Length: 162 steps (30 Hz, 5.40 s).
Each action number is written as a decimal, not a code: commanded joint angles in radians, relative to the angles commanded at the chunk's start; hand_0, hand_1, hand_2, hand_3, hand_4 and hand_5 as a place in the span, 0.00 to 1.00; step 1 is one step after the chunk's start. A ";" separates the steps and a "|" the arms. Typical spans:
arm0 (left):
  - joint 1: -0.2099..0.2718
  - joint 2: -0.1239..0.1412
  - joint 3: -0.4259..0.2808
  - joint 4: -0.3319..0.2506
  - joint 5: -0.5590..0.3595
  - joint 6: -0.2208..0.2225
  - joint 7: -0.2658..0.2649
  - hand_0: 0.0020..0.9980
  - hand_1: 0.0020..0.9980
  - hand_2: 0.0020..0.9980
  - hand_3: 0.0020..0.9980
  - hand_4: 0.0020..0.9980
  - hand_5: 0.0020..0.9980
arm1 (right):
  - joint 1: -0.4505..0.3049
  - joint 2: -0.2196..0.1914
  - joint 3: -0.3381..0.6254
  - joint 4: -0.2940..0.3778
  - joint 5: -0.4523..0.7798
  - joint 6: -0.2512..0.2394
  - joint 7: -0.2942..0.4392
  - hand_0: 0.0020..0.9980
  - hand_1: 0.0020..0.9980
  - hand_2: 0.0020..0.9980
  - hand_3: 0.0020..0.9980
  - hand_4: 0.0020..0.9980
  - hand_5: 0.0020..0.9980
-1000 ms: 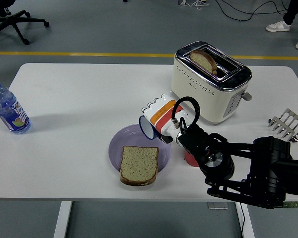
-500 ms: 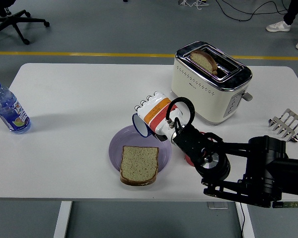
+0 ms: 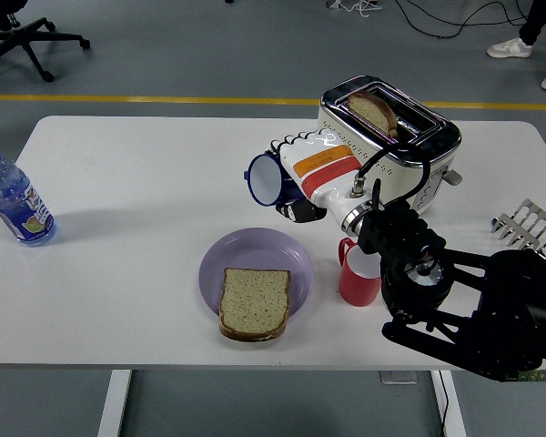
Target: Pick up the cup,pour liquid into bread,place the cup on the desk
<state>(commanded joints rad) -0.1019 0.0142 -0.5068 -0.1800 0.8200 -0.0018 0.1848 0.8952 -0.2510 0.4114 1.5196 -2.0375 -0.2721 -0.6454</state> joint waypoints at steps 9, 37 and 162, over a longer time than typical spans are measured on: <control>0.002 -0.003 -0.012 0.000 0.012 0.001 -0.001 0.68 0.74 0.76 0.65 0.41 1.00 | -0.178 -0.085 0.294 0.123 0.361 -0.095 0.000 0.14 0.13 0.33 0.44 0.63 0.11; 0.016 -0.006 -0.004 0.000 0.030 0.001 0.002 0.68 0.74 0.76 0.65 0.41 1.00 | -0.687 -0.142 0.749 0.080 0.678 -0.226 0.411 0.13 0.13 0.35 0.46 0.61 0.04; 0.006 -0.004 0.009 0.000 0.027 -0.002 0.000 0.68 0.74 0.75 0.65 0.40 1.00 | -0.845 0.007 0.803 -0.364 0.483 -0.073 0.714 0.60 0.59 0.67 0.77 0.92 0.17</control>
<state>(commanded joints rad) -0.0957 0.0105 -0.4982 -0.1800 0.8474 -0.0041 0.1846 0.0503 -0.2443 1.2145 1.1555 -1.5549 -0.3449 0.0685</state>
